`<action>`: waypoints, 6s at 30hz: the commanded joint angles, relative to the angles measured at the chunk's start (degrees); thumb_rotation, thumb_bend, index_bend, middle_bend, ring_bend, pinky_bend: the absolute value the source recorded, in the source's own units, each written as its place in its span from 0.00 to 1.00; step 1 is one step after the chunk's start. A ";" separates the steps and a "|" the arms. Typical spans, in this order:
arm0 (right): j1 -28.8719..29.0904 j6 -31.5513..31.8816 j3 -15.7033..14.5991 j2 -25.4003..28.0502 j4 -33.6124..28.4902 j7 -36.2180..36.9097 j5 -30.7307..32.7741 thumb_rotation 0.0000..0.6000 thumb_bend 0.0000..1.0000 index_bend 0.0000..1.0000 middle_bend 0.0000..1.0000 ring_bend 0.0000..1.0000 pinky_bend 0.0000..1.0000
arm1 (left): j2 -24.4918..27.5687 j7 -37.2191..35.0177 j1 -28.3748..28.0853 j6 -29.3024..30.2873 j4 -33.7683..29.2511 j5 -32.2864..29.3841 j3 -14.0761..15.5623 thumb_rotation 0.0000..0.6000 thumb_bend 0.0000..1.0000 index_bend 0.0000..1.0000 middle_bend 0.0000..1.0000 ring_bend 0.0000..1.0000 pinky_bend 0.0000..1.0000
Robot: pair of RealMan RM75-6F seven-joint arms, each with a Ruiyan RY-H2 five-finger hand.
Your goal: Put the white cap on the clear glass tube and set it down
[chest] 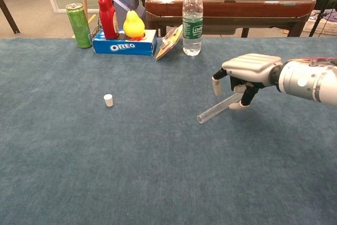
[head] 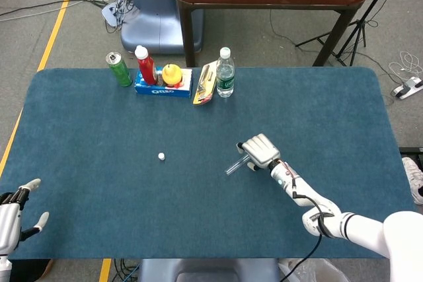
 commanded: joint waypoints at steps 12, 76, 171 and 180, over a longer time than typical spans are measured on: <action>1.29 -1.21 -1.07 -1.81 2.92 0.64 1.15 1.00 0.31 0.41 0.99 1.00 1.00 | -0.10 -0.77 0.08 -0.42 0.30 -0.18 -0.06 1.00 0.25 0.20 0.28 0.36 0.24; -7.60 15.93 2.30 20.13 -23.60 9.50 0.30 1.00 0.57 0.85 1.00 1.00 1.00 | 3.69 -9.00 -19.80 -21.70 2.15 1.88 -8.15 1.00 0.25 0.23 0.31 0.39 0.36; -11.82 14.88 0.05 23.66 -26.65 6.01 4.51 1.00 0.57 0.88 1.00 1.00 1.00 | -30.26 3.50 -52.17 -50.20 38.92 -21.18 -7.74 1.00 0.32 0.53 0.97 1.00 1.00; -11.75 15.11 0.38 23.47 -27.32 6.82 3.95 1.00 0.57 0.89 1.00 1.00 1.00 | -26.55 1.31 -50.52 -46.51 34.29 -20.34 -8.95 1.00 0.33 0.54 0.97 1.00 1.00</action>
